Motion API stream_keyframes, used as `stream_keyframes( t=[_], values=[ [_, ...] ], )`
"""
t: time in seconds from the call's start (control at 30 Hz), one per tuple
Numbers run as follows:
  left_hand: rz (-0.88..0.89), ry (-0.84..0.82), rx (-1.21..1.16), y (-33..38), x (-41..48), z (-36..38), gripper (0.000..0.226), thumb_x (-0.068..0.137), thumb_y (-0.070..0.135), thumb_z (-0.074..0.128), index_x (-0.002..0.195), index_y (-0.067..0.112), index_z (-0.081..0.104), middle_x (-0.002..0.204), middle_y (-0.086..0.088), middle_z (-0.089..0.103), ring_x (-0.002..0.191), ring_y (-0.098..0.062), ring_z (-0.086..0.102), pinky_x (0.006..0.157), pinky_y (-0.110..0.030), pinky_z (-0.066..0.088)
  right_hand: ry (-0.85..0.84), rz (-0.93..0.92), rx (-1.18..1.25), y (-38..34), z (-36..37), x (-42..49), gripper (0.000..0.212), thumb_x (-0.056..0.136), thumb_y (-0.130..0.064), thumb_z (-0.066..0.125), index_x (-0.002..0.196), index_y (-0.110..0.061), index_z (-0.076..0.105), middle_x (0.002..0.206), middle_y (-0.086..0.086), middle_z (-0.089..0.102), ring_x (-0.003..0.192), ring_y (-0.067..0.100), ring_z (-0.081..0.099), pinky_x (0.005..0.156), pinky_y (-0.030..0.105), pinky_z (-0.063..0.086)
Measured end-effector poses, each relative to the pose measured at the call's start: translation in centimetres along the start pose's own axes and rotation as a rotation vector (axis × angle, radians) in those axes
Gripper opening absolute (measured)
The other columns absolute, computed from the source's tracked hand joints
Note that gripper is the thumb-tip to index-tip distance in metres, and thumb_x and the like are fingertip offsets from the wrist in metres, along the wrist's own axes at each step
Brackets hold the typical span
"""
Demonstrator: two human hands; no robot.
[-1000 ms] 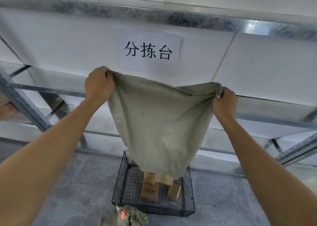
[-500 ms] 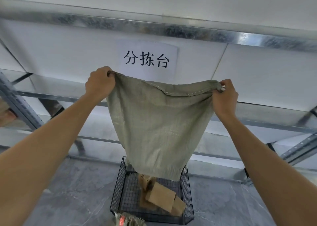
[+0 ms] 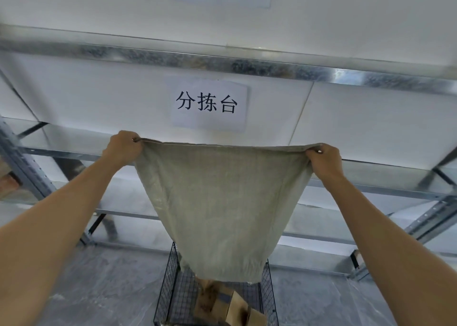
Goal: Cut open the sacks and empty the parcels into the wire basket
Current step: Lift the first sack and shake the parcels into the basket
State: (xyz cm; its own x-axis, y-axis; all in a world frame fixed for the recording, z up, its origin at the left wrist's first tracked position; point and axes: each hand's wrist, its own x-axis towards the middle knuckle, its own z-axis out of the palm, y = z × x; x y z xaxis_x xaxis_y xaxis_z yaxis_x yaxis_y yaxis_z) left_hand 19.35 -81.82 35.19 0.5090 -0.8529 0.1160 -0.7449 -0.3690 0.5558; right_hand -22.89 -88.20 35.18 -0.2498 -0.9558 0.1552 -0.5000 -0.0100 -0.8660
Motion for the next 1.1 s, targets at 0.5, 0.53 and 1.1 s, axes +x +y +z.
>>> stream_keyframes(
  t=[0.5, 0.53, 1.1],
  values=[
    [0.181, -0.043, 0.043, 4.2, -0.7, -0.3, 0.032, 0.078, 0.03, 0.038, 0.091, 0.021, 0.066, 0.103, -0.008, 0.065, 0.096, -0.031, 0.057, 0.084, -0.039, 0.048, 0.036, -0.163, -0.352, -2.4, 1.8, 0.0, 0.022, 0.085, -0.006, 0.04, 0.082, 0.004, 0.059, 0.074, 0.015, 0.058, 0.07, 0.034, 0.055, 0.06, 0.037, 0.044],
    [0.165, 0.107, -0.029, 4.5, -0.1, -1.2, 0.032, 0.086, 0.023, 0.038, 0.1, 0.018, 0.066, 0.103, -0.009, 0.065, 0.095, -0.032, 0.057, 0.084, -0.041, 0.049, 0.167, -0.177, -0.262, -3.0, 1.7, 0.1, 0.022, 0.087, -0.006, 0.039, 0.082, 0.004, 0.058, 0.073, 0.015, 0.057, 0.067, 0.032, 0.053, 0.058, 0.038, 0.042],
    [0.248, -0.095, 0.158, 5.5, 0.4, -0.1, 0.029, 0.086, 0.022, 0.044, 0.103, 0.02, 0.068, 0.103, -0.009, 0.063, 0.103, -0.033, 0.056, 0.086, -0.039, 0.044, 0.128, -0.297, -0.323, -6.4, 1.0, 1.5, 0.023, 0.089, -0.005, 0.042, 0.086, 0.001, 0.064, 0.085, 0.022, 0.064, 0.083, 0.032, 0.06, 0.073, 0.038, 0.047]
  ],
)
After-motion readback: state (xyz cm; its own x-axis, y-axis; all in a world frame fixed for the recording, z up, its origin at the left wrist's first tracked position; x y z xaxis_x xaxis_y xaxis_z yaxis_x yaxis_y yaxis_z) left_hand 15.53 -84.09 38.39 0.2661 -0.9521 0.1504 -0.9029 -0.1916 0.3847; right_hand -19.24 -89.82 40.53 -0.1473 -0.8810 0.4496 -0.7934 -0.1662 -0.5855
